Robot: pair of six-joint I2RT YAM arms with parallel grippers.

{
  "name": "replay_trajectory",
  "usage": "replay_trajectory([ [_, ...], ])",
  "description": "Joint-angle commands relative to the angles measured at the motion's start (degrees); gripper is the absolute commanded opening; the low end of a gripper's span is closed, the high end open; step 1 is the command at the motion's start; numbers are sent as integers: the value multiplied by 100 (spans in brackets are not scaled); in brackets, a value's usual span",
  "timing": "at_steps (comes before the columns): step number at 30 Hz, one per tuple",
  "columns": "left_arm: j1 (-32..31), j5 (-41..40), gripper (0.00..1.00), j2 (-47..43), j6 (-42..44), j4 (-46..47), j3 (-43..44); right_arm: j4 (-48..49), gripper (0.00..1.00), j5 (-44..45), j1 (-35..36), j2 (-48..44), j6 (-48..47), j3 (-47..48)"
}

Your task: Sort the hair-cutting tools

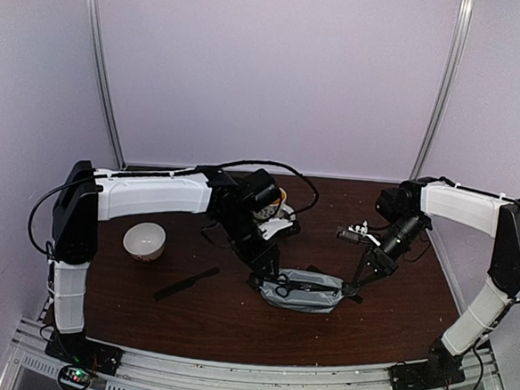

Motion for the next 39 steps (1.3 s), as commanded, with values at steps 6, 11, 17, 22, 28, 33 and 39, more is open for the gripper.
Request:
replay_trajectory([
  [6, 16, 306, 19, 250, -41, -47, 354, -52, 2, -74, -22, 75, -107, 112],
  [11, 16, 432, 2, 137, 54, -41, 428, -44, 2, -56, -22, 107, -281, 105],
  [17, 7, -110, 0, -87, 566, 23, 451, -56, 2, -48, -22, 143, -282, 123],
  [22, 7, -124, 0, -31, 762, 16, 624, -56, 2, -48, -22, 152, -284, 110],
  [28, -89, -218, 0, -148, 1151, 84, 840, -61, 2, -48, -22, 175, -291, 114],
  [33, -210, -367, 0, -96, 1665, 85, 858, -83, 2, -50, -24, 172, -306, 123],
  [39, -462, -961, 0, -67, 2384, 84, 688, -90, 2, -48, -22, 180, -308, 123],
])
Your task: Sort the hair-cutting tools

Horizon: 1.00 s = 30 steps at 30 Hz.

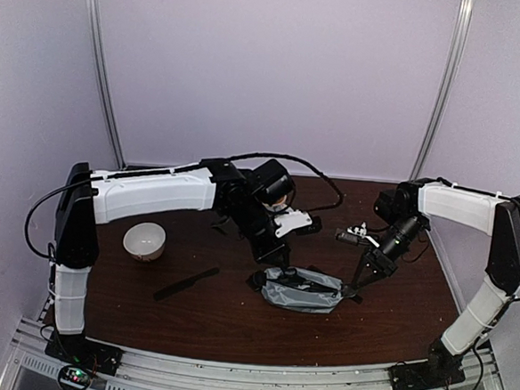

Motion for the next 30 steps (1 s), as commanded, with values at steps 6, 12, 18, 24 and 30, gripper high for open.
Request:
replay_trajectory([
  [6, -342, -1119, 0, -232, 921, 305, -202, -84, 2, -52, -19, 62, -118, 123],
  [12, -374, -1732, 0, -128, 1068, 398, -396, -100, 2, -67, -24, 76, -118, 132],
  [18, -383, -2060, 13, -270, 1116, 374, -591, -118, 2, -74, -22, 93, -127, 157],
  [24, -376, -1811, 40, -916, 721, 562, -939, -105, 2, -80, -19, 111, -109, 159],
  [30, -71, -1730, 48, -1366, -502, 537, -1144, -90, 2, -76, -19, 118, -83, 170],
])
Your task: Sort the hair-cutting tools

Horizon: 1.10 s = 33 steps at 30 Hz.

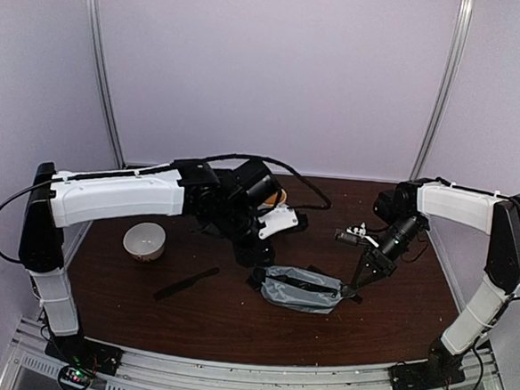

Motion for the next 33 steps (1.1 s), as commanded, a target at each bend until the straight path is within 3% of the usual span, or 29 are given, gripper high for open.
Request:
replay_trajectory([
  [1, 359, 167, 48, -342, -1278, 141, -54, -71, 2, -74, -19, 52, -83, 147],
  [6, 809, 1362, 49, -509, -2706, 614, -754, -61, 2, -63, -20, 32, -79, 136],
  [14, 828, 2179, 46, -218, -3237, 1046, -1142, -52, 2, -65, -19, 12, -74, 123],
  [24, 828, 2295, 31, 137, -3234, 913, -959, -39, 2, -39, -19, 4, -74, 87],
  [25, 823, 2300, 27, 154, -3216, 895, -945, -35, 2, -39, -19, 3, -74, 88],
  [28, 828, 2450, 0, 106, -3130, 789, -861, -61, 2, -45, -20, -4, -85, 100],
  [33, 802, 3034, 0, -879, -2906, 1223, -1211, -408, 0, -309, -75, -215, -419, 260],
])
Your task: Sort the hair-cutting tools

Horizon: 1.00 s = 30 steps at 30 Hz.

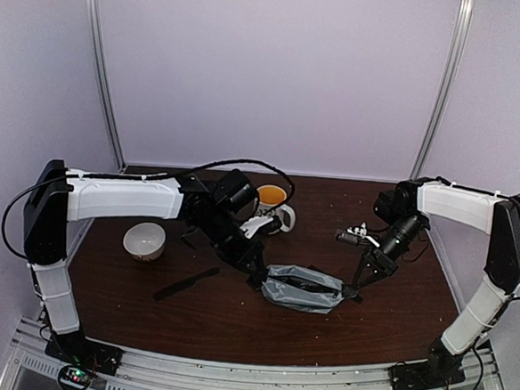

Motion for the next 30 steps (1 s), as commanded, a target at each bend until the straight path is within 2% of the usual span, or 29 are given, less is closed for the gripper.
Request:
replay_trajectory([
  [1, -9, 366, 0, -1066, 429, 337, -205, -216, 0, -241, -109, -269, -262, 233],
  [4, 146, 142, 0, -1280, 710, 173, -496, 91, 0, -32, -160, -299, 4, 177],
  [6, 190, 513, 0, -1196, 695, 299, -554, 38, 0, -68, -159, -214, 19, 217],
  [9, 111, 1179, 0, -1039, 420, 982, -600, -158, 0, -289, -143, -99, -106, 284],
  [14, -244, 1113, 0, -429, 550, 1029, 227, -468, 0, -546, -54, -187, -439, 375],
  [17, -284, 705, 0, -375, 686, 880, 271, -946, 0, -824, -78, -226, -970, 487],
  [20, -292, -317, 0, -329, 606, 750, 137, -1062, 0, -881, -74, -135, -1132, 447],
  [23, -288, -421, 0, -210, 618, 355, 232, -1082, 0, -776, -142, 24, -1129, 521],
  [26, -132, -1977, 0, -873, 280, 574, -527, -1105, 0, -778, -403, -6, -1203, 555],
  [28, -83, -2733, 0, -1035, 240, 713, -980, -981, 0, -765, -636, -56, -1069, 552],
  [30, -93, -2400, 0, -820, 306, 572, -864, -661, 0, -670, -686, -129, -735, 475],
])
